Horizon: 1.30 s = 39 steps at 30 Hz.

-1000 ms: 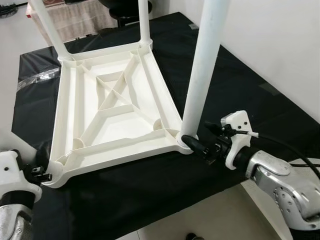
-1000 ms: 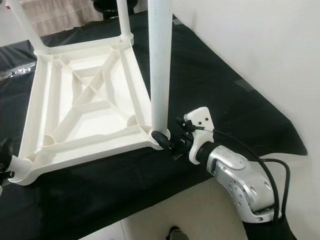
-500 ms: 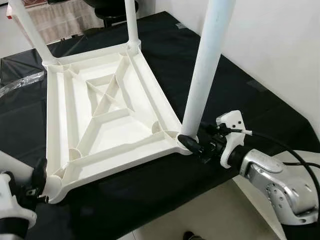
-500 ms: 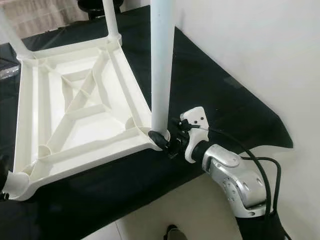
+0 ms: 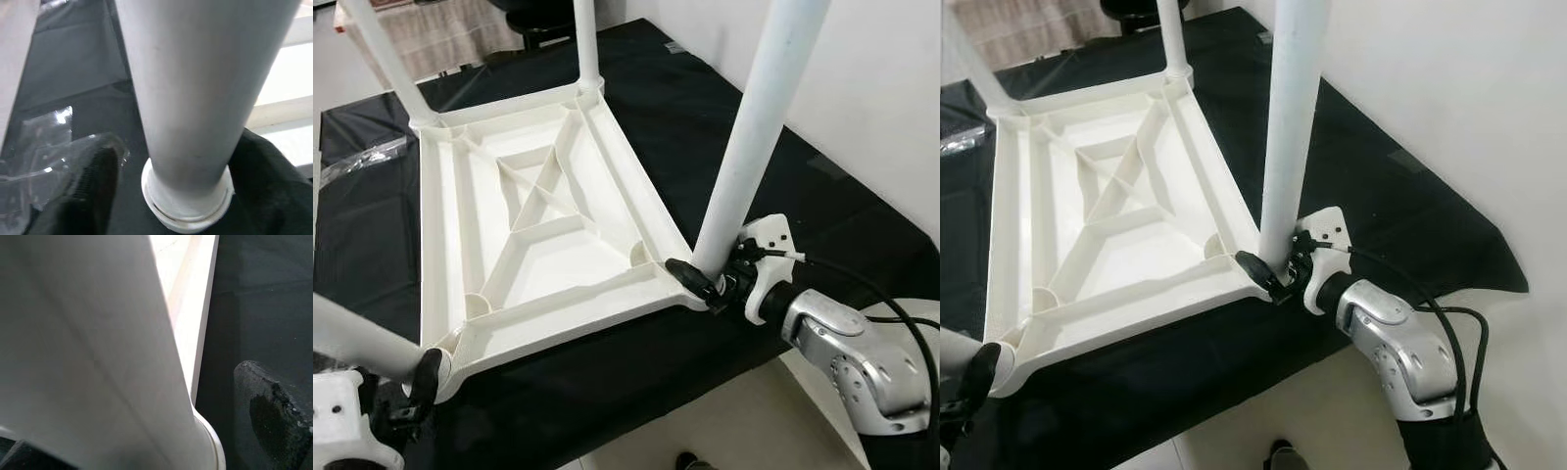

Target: Building children table

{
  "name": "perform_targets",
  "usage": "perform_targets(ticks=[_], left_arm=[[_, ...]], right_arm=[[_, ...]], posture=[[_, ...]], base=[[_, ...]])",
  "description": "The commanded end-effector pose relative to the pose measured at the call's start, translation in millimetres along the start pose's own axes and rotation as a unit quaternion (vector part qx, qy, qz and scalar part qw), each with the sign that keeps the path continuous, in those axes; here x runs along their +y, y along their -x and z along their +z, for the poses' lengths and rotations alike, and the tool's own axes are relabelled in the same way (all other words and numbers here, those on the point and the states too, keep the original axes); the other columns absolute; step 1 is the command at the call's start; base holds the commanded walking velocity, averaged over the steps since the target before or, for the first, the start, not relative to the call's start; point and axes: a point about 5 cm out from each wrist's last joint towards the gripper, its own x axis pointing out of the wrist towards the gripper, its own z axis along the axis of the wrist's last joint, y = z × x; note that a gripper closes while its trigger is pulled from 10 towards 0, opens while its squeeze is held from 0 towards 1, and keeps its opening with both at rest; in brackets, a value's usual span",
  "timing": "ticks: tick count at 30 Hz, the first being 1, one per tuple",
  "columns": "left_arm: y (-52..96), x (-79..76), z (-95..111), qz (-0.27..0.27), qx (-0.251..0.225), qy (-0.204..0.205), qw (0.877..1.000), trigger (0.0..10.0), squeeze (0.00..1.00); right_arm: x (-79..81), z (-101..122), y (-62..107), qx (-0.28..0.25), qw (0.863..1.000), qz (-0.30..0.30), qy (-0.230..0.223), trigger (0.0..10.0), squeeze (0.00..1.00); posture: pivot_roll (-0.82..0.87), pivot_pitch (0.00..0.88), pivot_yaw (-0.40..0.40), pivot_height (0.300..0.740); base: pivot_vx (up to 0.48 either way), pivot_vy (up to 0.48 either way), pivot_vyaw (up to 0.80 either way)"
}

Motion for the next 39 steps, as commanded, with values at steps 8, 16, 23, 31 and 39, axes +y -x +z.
perform_targets(ticks=[8,16,23,31,39], left_arm=[[-11.2,8.0,23.3,0.010,-0.047,-0.083,0.995,10.0,1.00],[-27.4,0.1,28.9,-0.022,-0.072,-0.108,0.991,10.0,0.49],[-34.4,-4.0,10.9,-0.031,-0.050,-0.103,0.993,10.0,0.00],[-23.3,-11.7,-21.1,-0.054,-0.001,-0.117,0.992,10.0,0.00],[-28.0,-13.3,-36.5,-0.049,0.003,-0.116,0.992,10.0,0.00]], right_arm=[[0.3,-5.0,-0.9,0.002,1.000,-0.004,-0.002,10.0,0.00],[4.1,-5.3,-3.0,-0.001,1.000,0.001,-0.004,10.0,0.00],[0.0,4.4,-7.5,-0.041,0.999,-0.023,-0.013,10.0,0.00],[-4.8,25.9,-1.8,-0.117,0.992,-0.028,-0.035,10.0,0.00],[-4.9,42.3,3.5,-0.144,0.989,-0.013,-0.014,10.0,0.00]], posture=[[0.07,0.276,0.028,0.740],[0.06,0.272,0.024,0.740],[0.05,0.260,0.017,0.740],[0.04,0.247,0.016,0.740],[0.02,0.228,0.013,0.740]], base=[[0.000,0.000,0.00],[0.000,0.000,0.00],[0.000,0.000,0.00],[0.000,0.000,0.00],[0.000,0.000,0.00]])
